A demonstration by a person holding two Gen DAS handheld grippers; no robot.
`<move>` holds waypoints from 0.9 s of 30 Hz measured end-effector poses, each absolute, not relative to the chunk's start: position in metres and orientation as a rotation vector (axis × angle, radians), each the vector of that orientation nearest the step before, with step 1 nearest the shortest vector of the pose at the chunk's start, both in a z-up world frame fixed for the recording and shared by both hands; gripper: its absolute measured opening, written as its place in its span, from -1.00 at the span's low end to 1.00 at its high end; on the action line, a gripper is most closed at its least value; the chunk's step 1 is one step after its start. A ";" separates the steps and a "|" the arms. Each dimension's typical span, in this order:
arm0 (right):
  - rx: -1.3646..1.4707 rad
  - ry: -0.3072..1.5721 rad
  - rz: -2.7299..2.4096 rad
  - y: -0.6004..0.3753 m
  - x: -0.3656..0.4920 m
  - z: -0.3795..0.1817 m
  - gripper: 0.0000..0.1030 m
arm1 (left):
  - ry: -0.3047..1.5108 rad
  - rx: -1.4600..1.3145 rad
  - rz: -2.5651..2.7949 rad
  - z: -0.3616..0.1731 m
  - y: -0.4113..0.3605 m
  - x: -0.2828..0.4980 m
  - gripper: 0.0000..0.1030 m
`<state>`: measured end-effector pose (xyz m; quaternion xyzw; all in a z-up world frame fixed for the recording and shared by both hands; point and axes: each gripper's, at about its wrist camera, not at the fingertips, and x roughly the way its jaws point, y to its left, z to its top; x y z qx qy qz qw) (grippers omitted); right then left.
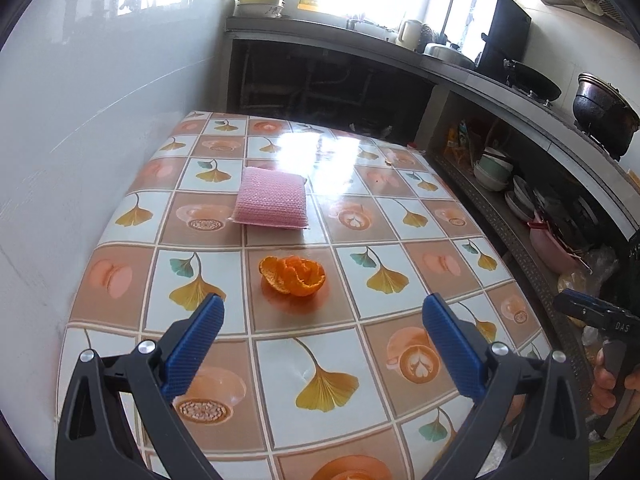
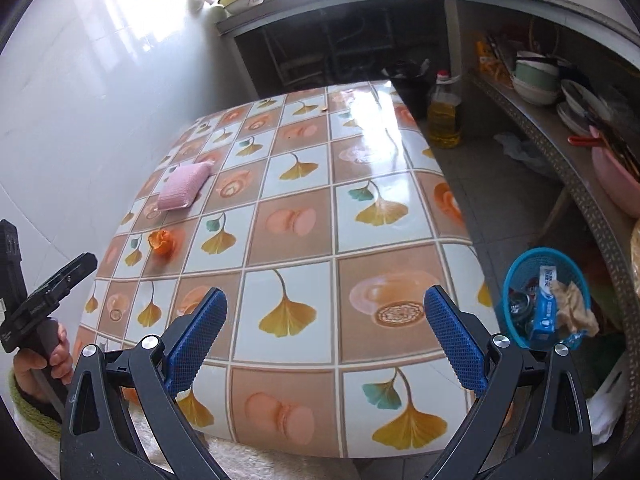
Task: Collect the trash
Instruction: 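Bring both grippers back over the table toward the orange peel, then grasp the orange peel with the left gripper while the right gripper grasps the pink sponge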
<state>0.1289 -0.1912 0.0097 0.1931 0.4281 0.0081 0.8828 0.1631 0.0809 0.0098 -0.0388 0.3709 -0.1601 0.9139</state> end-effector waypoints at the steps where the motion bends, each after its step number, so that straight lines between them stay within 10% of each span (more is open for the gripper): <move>1: 0.401 0.894 0.023 -0.189 0.130 0.010 0.84 | 0.766 -0.073 -0.333 0.007 0.080 0.169 0.89; 27: 0.411 0.966 0.035 -0.182 0.155 -0.008 0.84 | 0.902 0.132 -0.235 -0.059 0.052 0.247 0.10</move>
